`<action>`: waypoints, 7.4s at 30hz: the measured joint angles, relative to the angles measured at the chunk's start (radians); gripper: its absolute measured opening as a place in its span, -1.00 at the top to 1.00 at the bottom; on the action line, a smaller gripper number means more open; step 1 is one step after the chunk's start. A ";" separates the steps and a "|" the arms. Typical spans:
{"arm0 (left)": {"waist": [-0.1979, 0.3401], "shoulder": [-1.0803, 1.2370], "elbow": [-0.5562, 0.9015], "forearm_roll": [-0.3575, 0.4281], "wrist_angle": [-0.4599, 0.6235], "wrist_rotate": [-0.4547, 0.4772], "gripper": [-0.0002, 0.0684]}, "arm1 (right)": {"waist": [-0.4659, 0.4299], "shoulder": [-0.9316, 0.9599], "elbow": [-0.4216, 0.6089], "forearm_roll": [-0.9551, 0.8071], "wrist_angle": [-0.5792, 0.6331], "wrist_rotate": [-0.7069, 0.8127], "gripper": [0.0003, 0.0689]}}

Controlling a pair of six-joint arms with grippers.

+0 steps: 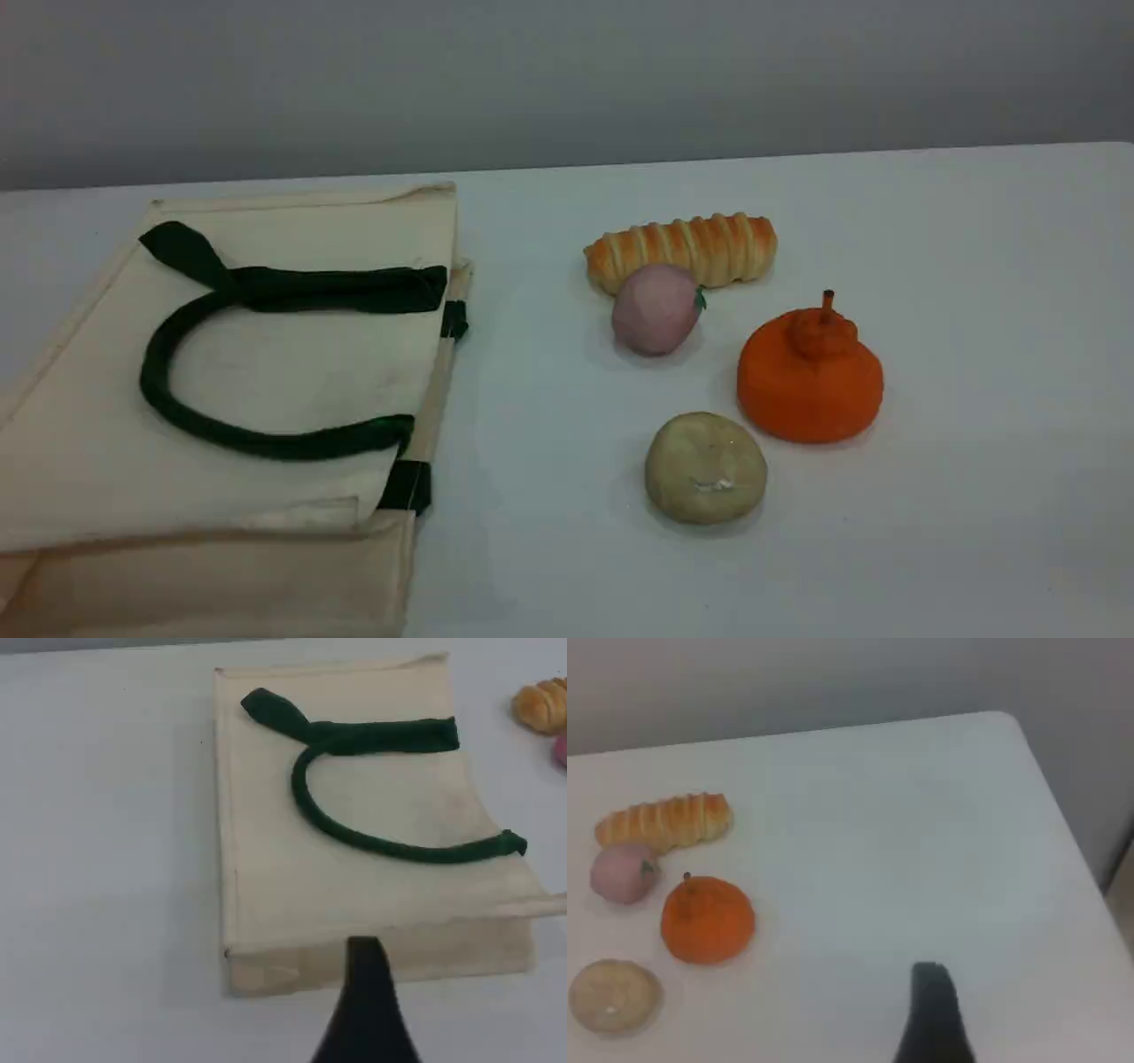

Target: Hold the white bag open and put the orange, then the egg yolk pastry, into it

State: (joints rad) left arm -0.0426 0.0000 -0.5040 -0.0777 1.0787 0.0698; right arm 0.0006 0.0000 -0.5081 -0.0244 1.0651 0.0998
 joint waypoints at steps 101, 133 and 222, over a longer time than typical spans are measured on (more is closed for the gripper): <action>-0.030 2.058 -0.498 0.153 -0.721 -0.309 0.08 | 0.000 1.331 -0.093 0.451 -0.874 -0.210 -0.33; -0.278 1.446 -0.836 -0.059 -0.190 0.030 0.76 | 0.282 1.539 -0.100 0.494 -1.124 -0.261 -0.33; -0.369 1.404 -0.936 -0.046 -0.040 0.056 0.76 | 0.398 1.515 -0.385 0.349 -0.570 -0.326 0.88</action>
State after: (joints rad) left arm -0.4121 1.4036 -1.4395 -0.1236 1.0386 0.1259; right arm 0.3987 1.5148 -0.8933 0.3246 0.4951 -0.2260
